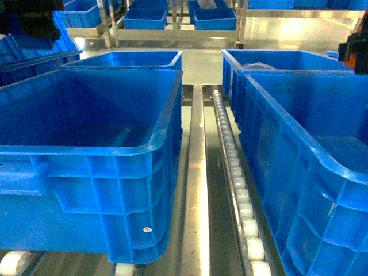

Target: Sort blue parts and orange caps into right shelf containers

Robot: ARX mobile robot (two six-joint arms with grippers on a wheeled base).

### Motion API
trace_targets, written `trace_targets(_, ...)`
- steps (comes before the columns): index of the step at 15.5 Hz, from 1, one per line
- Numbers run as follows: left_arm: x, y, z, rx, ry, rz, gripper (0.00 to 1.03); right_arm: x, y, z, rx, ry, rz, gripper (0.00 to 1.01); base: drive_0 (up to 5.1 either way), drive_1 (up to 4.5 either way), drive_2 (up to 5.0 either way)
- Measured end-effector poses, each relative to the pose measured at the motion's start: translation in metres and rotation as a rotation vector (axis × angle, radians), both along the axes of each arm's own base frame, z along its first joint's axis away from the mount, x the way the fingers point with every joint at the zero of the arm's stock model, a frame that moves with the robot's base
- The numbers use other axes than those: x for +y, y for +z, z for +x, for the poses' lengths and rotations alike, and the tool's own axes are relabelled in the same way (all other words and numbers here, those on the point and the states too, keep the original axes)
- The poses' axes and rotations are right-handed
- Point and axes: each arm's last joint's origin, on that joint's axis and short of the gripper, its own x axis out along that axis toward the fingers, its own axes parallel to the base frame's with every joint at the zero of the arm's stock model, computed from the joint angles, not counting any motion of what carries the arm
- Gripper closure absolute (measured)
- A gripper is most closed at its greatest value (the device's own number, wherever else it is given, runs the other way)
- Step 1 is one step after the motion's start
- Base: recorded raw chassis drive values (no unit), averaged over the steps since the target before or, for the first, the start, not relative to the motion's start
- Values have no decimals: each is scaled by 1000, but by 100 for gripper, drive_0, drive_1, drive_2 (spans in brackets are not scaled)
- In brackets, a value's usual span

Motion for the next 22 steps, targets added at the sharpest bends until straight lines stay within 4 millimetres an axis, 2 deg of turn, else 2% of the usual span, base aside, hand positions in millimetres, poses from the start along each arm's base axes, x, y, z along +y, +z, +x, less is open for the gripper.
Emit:
trace_targets(1, 0, 5, -12, -16, -1, -29, 13, -1, 4, -1, -22, -83, -35, 18, 0, 0, 0)
trace_targets(2, 0, 5, -13, -28, -5, -36, 6, -3, 4, -8, -122, -35, 22, 13, 0, 0, 0)
trace_targets(4, 16, -31, -98, -67, -31, 14, 71, -19, -24, -94, -136, -20, 79, 79, 0, 0, 0)
trace_targets(5, 28, -43, -128, -58, -31, 13, 101, -32, -29, -118, -144, -22, 82, 99, 0, 0, 0)
trace_targets(7, 29, -57, -173, -54, -33, 14, 101, -31, -41, -160, -132, -18, 84, 99, 0, 0, 0)
trace_targets(8, 29, -61, -191, -53, -33, 14, 101, -31, -54, -175, -117, -19, 84, 99, 0, 0, 0)
trace_targets(15, 29, -66, -202, -92, -32, 14, 101, -31, -53, -186, -129, -19, 84, 99, 0, 0, 0)
trace_targets(17, 29, -78, -213, -24, -33, 13, 101, -31, -51, -194, -133, -18, 84, 99, 0, 0, 0)
trace_targets(22, 29, -69, -230, -69, -33, 14, 101, -31, -45, -210, -152, -18, 85, 99, 0, 0, 0)
